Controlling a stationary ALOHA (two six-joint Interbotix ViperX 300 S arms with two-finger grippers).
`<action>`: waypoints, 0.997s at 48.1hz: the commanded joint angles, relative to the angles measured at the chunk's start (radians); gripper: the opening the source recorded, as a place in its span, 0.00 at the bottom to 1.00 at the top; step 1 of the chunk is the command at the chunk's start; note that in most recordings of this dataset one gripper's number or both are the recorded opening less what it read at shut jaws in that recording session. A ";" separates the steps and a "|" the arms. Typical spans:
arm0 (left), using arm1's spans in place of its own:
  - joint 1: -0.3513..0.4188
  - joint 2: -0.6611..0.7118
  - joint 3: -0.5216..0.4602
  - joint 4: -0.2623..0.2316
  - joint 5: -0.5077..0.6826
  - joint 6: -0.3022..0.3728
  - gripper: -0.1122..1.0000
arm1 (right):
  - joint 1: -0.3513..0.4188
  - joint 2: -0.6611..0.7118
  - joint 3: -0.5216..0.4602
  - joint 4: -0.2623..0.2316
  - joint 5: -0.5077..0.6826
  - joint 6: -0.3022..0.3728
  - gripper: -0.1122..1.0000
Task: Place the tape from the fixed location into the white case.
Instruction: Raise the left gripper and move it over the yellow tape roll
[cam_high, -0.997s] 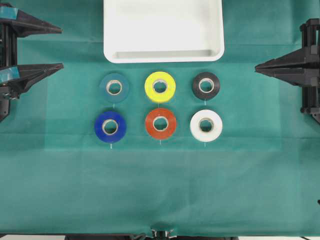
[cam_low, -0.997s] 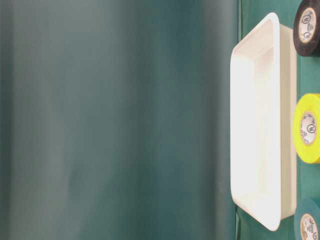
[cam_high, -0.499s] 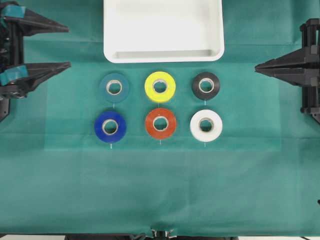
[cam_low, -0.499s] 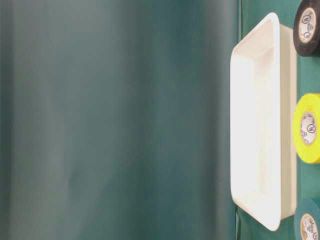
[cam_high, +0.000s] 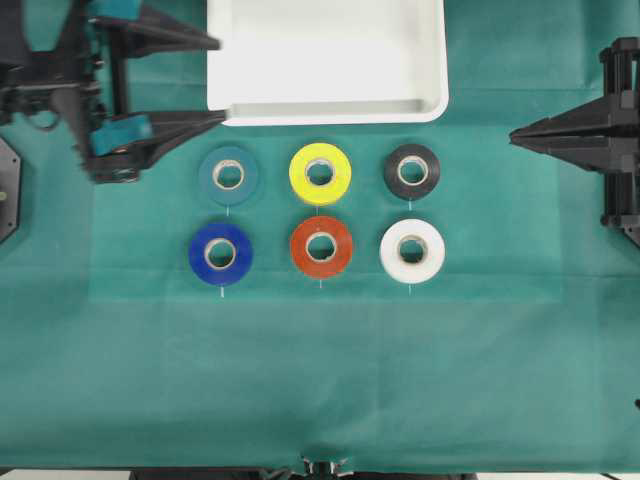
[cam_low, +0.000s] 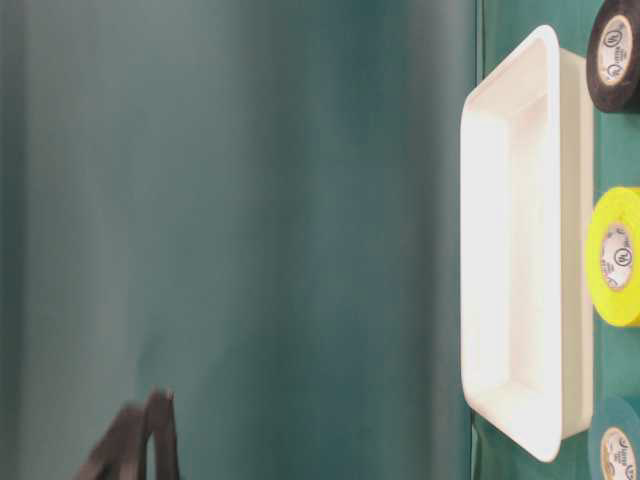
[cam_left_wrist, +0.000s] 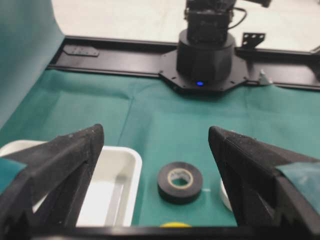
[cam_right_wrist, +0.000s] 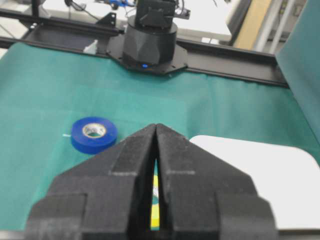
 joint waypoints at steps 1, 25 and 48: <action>0.006 0.058 -0.071 -0.002 -0.015 0.003 0.98 | 0.000 0.003 -0.032 0.002 -0.002 -0.002 0.10; 0.006 0.301 -0.324 -0.002 0.046 0.006 0.98 | 0.000 0.003 -0.031 0.002 0.008 -0.003 0.10; 0.006 0.325 -0.360 0.000 0.124 0.002 0.98 | 0.000 0.003 -0.031 0.000 0.017 -0.003 0.10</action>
